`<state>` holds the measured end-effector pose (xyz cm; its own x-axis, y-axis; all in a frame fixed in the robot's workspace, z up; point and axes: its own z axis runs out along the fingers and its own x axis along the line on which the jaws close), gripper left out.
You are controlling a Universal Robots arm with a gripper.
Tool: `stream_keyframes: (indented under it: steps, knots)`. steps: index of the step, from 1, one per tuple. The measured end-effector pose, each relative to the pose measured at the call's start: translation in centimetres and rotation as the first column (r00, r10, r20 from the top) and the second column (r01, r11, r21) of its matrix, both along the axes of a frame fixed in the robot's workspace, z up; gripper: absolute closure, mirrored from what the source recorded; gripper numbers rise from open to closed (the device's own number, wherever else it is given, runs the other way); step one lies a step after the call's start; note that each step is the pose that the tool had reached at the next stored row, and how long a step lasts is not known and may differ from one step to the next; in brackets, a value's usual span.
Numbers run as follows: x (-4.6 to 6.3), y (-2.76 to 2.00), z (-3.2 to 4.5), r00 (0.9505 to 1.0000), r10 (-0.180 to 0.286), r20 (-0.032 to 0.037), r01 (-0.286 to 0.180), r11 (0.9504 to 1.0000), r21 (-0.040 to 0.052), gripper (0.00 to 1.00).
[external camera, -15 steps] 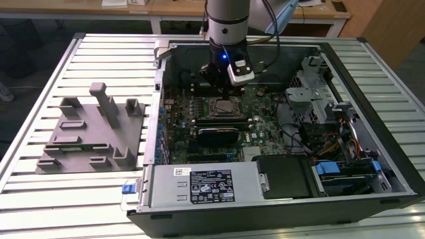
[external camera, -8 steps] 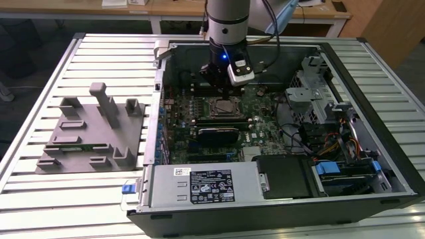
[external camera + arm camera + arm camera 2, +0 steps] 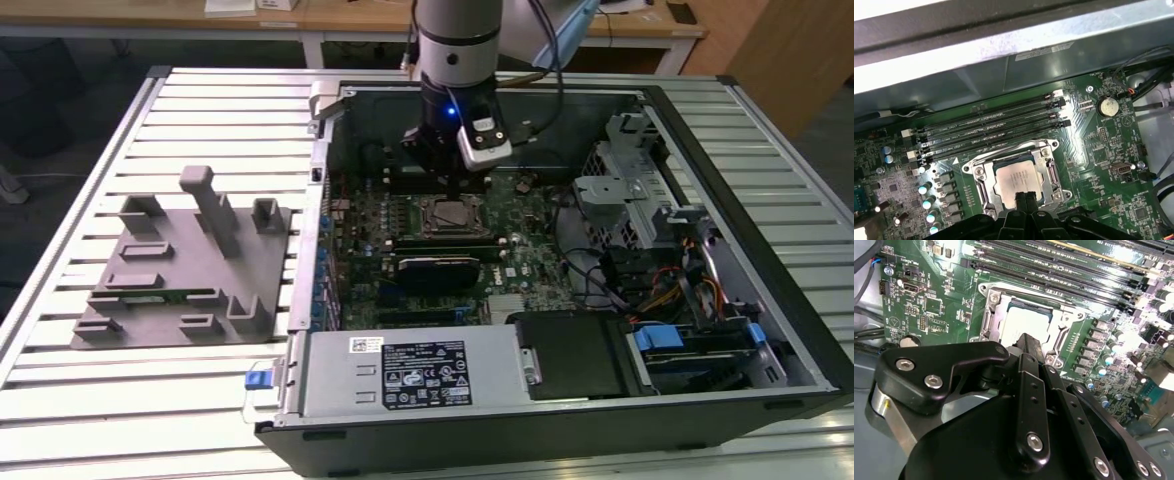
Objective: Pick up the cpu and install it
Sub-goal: 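Install the second cpu locking lever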
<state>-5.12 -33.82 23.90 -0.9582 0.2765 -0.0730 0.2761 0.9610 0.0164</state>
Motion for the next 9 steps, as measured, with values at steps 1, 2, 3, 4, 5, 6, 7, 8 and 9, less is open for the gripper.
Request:
stream_keyframes:
  steps: [1,2,3,4,5,6,7,8,9]
  knots:
    - [0.0,0.0,0.13,1.0,0.0,0.0,0.0,1.0,0.0,0.89]
    - [0.0,0.0,0.29,1.0,0.0,0.0001,0.0,1.0,0.0001,0.89]
    - [0.0,0.0,0.43,1.0,0.0,0.0001,0.0,1.0,0.0001,0.89]
    - [0.0,0.0,0.56,1.0,0.0,0.0001,0.0,1.0,0.0001,0.89]
    - [0.0,0.0,0.64,1.0,0.0,0.0,0.0,1.0,0.0,0.89]
    - [0.0,0.0,0.65,1.0,0.0,0.0001,0.0,1.0,0.0002,0.89]
    - [0.0,0.0,0.65,1.0,0.0,0.0001,0.0,1.0,0.0002,0.89]
    - [0.0,0.0,0.65,1.0,0.0,0.0001,0.0,1.0,0.0002,0.89]
    - [0.0,0.0,0.65,1.0,0.0,0.0001,0.0,1.0,0.0002,0.89]
